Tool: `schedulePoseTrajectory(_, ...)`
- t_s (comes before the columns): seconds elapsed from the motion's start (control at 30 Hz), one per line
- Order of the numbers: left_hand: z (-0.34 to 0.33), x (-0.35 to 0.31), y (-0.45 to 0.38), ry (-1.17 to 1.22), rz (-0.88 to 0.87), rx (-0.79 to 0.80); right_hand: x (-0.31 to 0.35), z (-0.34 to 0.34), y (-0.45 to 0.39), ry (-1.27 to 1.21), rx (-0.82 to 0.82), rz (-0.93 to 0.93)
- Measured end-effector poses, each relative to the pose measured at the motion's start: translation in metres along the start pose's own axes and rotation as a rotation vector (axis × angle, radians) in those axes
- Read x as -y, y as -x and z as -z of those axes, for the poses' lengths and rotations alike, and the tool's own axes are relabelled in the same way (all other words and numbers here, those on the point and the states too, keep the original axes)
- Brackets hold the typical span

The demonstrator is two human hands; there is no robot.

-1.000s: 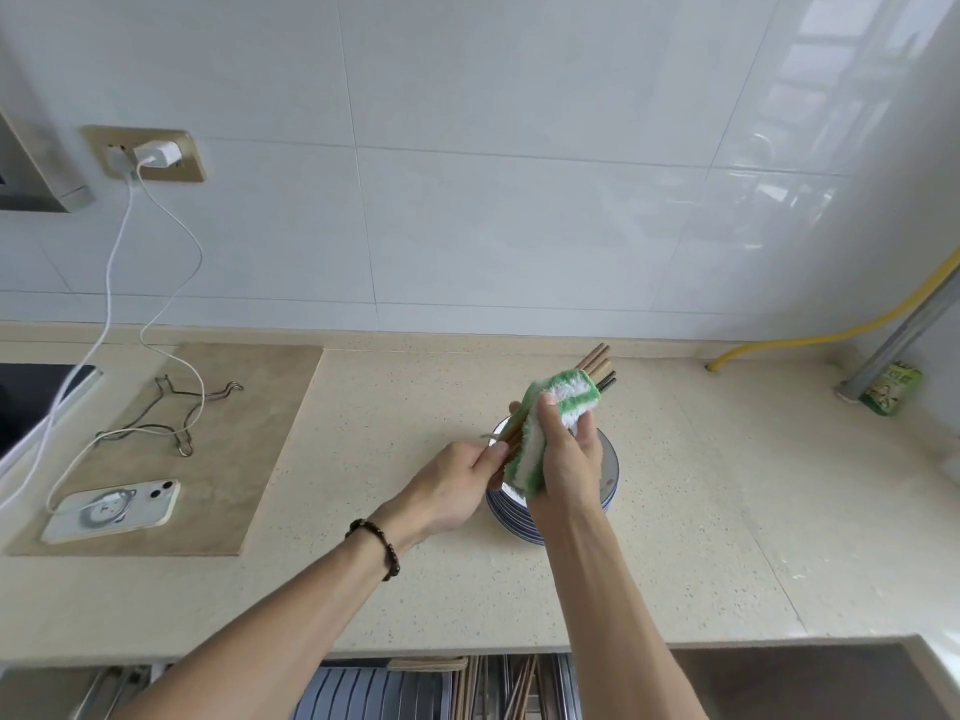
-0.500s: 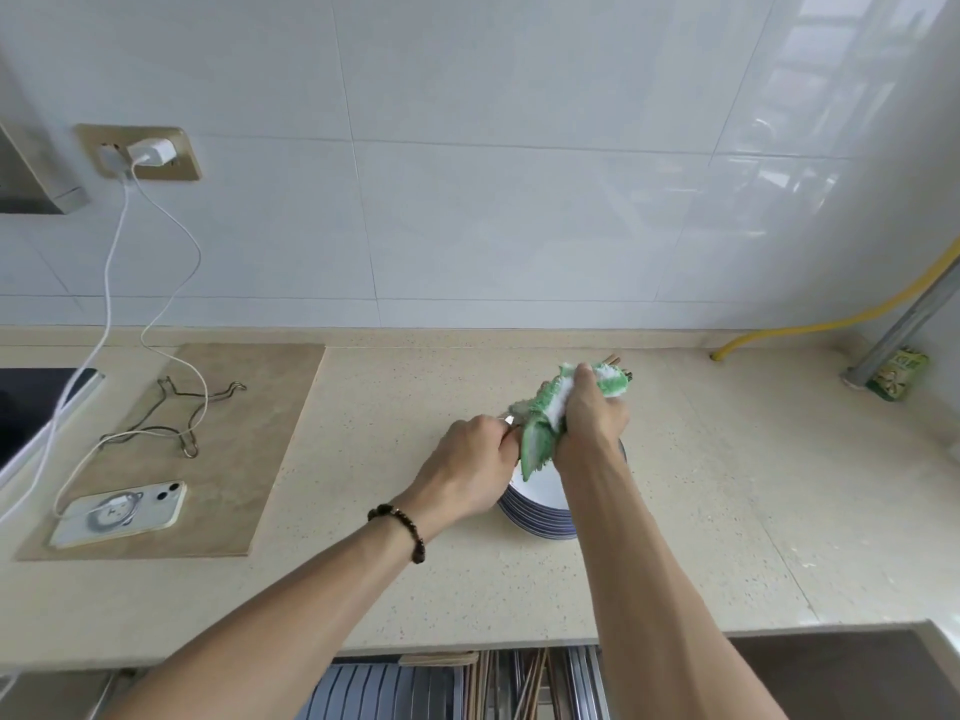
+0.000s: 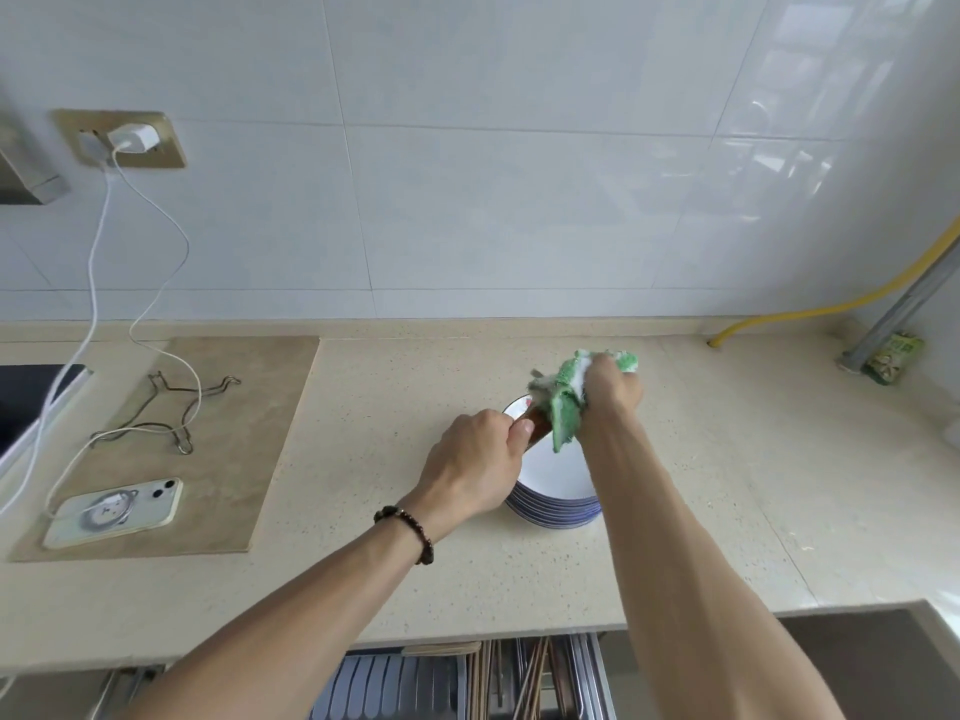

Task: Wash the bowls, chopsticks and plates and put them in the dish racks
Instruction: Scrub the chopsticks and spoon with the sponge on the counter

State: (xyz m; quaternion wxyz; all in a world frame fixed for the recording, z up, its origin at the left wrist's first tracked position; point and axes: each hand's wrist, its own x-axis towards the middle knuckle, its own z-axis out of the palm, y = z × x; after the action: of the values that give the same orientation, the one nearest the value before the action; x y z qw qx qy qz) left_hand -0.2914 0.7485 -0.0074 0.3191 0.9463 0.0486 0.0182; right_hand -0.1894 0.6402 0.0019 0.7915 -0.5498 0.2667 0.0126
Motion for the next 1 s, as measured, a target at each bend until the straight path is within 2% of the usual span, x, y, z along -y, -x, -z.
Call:
schedulePoseTrajectory(0.13, 0.003, 0.0, -0.001, -0.071, 0.013, -0.031, -0.003, -0.007, 0.002, -0.013, -0.009, 0.007)
schedulePoseTrajectory(0.23, 0.003, 0.002, -0.004, -0.094, 0.063, -0.058, -0.026, -0.016, 0.019, 0.019, 0.08, -0.017)
schedulePoseTrajectory(0.43, 0.01, 0.009, 0.014, -0.139, -0.081, -0.024, -0.002, -0.001, -0.005, -0.019, -0.119, 0.061)
schedulePoseTrajectory(0.6, 0.009, 0.013, 0.01, -0.103, -0.049, -0.008, -0.038, -0.011, 0.022, 0.05, -0.035, 0.123)
schedulePoseTrajectory(0.73, 0.018, 0.018, 0.023, -0.159, -0.15, 0.044, -0.007, 0.008, -0.001, -0.014, -0.191, 0.093)
schedulePoseTrajectory(0.9, 0.012, 0.019, 0.016, -0.05, -0.115, 0.059, -0.04, -0.005, 0.027, 0.046, -0.094, 0.11)
schedulePoseTrajectory(1.0, 0.018, 0.023, 0.023, -0.077, -0.166, 0.092, -0.026, 0.005, 0.021, 0.015, -0.206, 0.118)
